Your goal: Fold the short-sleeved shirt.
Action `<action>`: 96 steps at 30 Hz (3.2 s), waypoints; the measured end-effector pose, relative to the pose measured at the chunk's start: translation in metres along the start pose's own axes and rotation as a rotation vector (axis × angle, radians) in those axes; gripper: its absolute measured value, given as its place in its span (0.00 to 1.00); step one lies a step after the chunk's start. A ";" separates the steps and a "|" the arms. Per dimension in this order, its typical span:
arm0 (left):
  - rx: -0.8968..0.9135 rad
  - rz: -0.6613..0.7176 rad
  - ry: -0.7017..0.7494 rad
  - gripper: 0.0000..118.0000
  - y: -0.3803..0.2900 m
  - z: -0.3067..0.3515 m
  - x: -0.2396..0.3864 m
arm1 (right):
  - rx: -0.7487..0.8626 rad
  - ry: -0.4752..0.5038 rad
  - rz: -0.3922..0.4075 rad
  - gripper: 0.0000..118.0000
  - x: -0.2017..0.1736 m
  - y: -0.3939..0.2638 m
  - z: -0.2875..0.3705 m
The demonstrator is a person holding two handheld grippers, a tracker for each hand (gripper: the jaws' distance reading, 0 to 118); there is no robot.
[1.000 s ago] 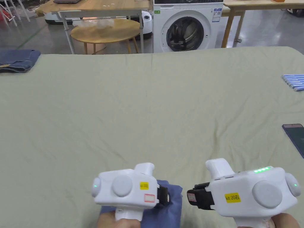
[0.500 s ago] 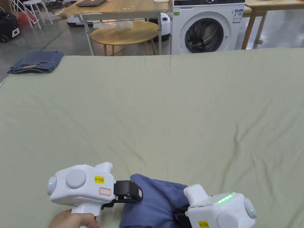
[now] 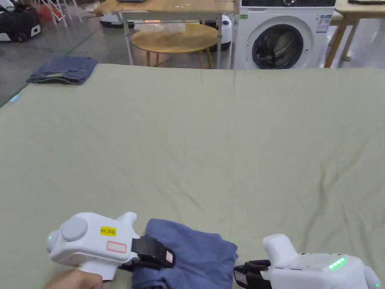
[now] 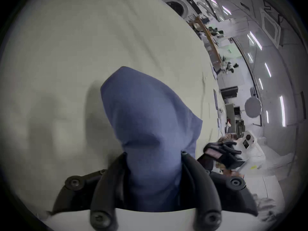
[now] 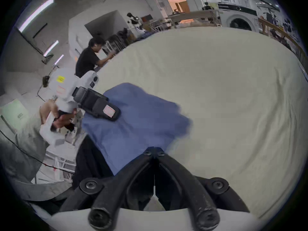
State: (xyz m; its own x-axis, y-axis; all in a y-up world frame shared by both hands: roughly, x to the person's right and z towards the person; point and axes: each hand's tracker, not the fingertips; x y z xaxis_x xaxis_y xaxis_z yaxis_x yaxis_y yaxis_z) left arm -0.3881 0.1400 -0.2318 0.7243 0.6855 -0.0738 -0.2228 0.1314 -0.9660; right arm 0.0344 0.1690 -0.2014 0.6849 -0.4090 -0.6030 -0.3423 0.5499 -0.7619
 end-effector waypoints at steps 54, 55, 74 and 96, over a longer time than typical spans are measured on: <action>1.321 -0.629 0.518 0.00 0.009 0.175 0.382 | 1.003 -0.719 0.083 0.00 -0.096 0.191 0.311; 1.319 -0.625 0.500 0.00 0.009 0.177 0.383 | 1.004 -0.731 0.077 0.00 -0.096 0.189 0.312; 1.315 -0.573 0.551 0.64 0.007 0.185 0.380 | 0.947 -0.792 0.096 0.40 -0.089 0.200 0.309; 1.289 -0.503 0.351 0.99 0.028 0.187 0.367 | 0.989 -0.717 0.032 1.00 -0.078 0.208 0.306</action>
State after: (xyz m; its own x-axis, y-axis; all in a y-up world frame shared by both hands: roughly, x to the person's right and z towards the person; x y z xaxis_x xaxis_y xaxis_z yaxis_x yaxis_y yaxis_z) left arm -0.2506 0.5291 -0.2399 0.9817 0.1867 -0.0373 -0.1877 0.9819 -0.0251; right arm 0.1063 0.5381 -0.2405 0.9916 -0.0628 -0.1134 0.0571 0.9970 -0.0522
